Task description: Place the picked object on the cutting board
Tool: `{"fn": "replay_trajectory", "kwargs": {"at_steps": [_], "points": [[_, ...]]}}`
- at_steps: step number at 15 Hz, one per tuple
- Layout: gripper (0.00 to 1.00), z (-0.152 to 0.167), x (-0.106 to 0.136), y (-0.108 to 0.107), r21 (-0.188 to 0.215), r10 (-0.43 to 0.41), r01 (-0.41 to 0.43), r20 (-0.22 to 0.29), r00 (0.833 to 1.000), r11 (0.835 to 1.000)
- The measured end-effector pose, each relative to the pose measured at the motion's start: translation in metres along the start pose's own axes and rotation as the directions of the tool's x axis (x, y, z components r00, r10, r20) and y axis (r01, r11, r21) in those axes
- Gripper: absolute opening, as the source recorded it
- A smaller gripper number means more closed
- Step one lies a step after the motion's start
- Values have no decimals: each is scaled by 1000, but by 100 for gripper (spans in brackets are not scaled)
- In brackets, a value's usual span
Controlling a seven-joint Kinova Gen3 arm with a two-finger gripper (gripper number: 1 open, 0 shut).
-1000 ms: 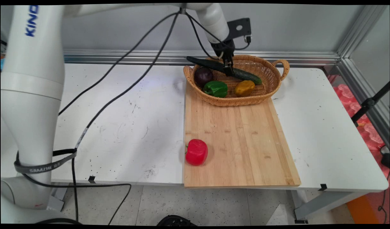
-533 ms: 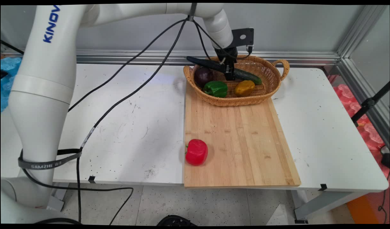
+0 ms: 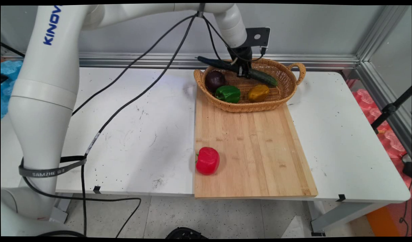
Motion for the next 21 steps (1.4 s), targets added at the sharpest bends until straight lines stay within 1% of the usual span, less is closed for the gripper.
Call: {"fn": "replay_trajectory", "kwargs": {"at_steps": [2, 5, 8, 11, 13, 15, 18, 21], "points": [[0, -16, 3, 0, -2, 24, -24, -12, 1000, 1000], [0, -51, 11, 0, 3, 52, -52, -38, 998, 999], [0, -79, 17, 3, 4, 59, -59, -58, 997, 998], [0, -120, 24, 13, -14, 43, -45, -93, 995, 999], [0, -138, 28, 22, -31, 29, -33, -111, 993, 999], [0, -160, 33, 36, -59, 5, -13, -131, 991, 998], [0, -187, 42, 64, -112, -41, 24, -153, 987, 993], [0, -201, 49, 91, -161, -97, 71, -156, 983, 984]]}}
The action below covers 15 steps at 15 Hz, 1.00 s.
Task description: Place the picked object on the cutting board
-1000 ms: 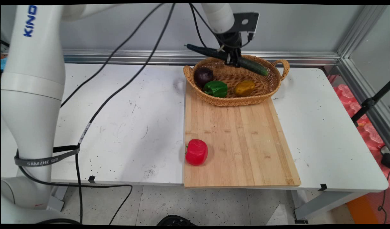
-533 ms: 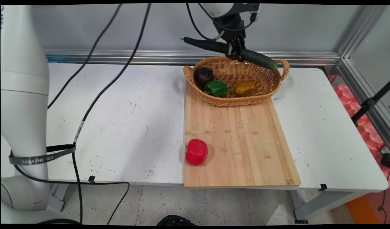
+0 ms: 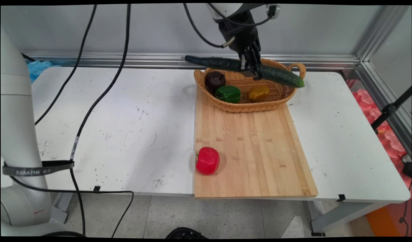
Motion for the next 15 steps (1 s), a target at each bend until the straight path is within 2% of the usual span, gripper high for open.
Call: {"fn": "replay_trajectory", "kwargs": {"at_steps": [2, 7, 15], "points": [[0, 0, 2, 18, -22, -32, 32, 2, 999, 999], [0, 13, 2, 45, -42, -60, 61, 9, 998, 997], [0, 73, 4, 70, -58, -108, 110, 47, 993, 992]]}}
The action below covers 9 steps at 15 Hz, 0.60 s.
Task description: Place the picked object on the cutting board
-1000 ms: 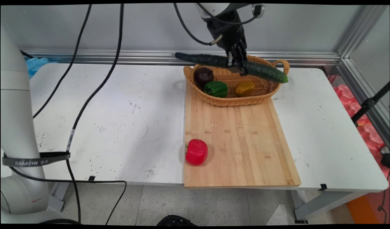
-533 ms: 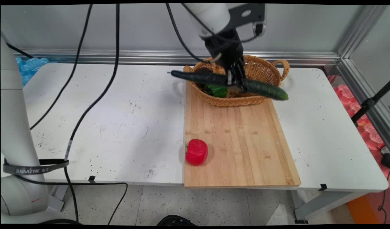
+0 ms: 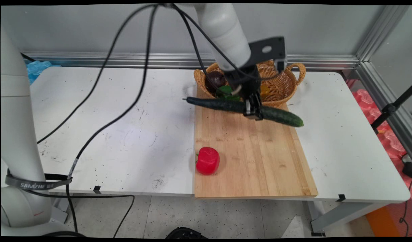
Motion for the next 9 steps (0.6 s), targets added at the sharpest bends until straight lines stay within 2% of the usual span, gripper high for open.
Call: {"fn": "replay_trajectory", "kwargs": {"at_steps": [5, 9], "points": [[0, 51, 1, 2, -13, -28, 29, 41, 999, 1000], [0, 77, -3, -1, -20, -37, 38, 59, 998, 999]]}}
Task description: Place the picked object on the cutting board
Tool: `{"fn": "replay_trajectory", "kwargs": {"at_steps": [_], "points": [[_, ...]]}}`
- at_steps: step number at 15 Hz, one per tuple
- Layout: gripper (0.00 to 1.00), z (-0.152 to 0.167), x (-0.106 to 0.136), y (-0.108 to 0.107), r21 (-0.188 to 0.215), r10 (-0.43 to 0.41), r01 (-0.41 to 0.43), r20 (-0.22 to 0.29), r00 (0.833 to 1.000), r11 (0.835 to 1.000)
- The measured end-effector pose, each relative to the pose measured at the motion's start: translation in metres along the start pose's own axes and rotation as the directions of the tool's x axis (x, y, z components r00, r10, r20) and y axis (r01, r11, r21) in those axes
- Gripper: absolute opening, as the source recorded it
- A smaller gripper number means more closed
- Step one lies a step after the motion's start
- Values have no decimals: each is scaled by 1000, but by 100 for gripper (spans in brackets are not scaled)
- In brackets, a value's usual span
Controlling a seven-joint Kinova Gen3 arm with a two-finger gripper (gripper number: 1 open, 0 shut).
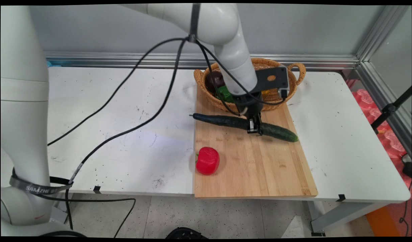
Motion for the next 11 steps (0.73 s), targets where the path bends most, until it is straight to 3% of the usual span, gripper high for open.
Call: {"fn": "replay_trajectory", "kwargs": {"at_steps": [5, 6, 11], "points": [[0, 32, -5, -5, -20, -2, 2, 9, 1000, 1000], [100, 36, -7, -6, -23, -5, 5, 7, 1000, 1000], [100, 37, -17, -9, -34, -2, 2, 0, 1000, 999]]}}
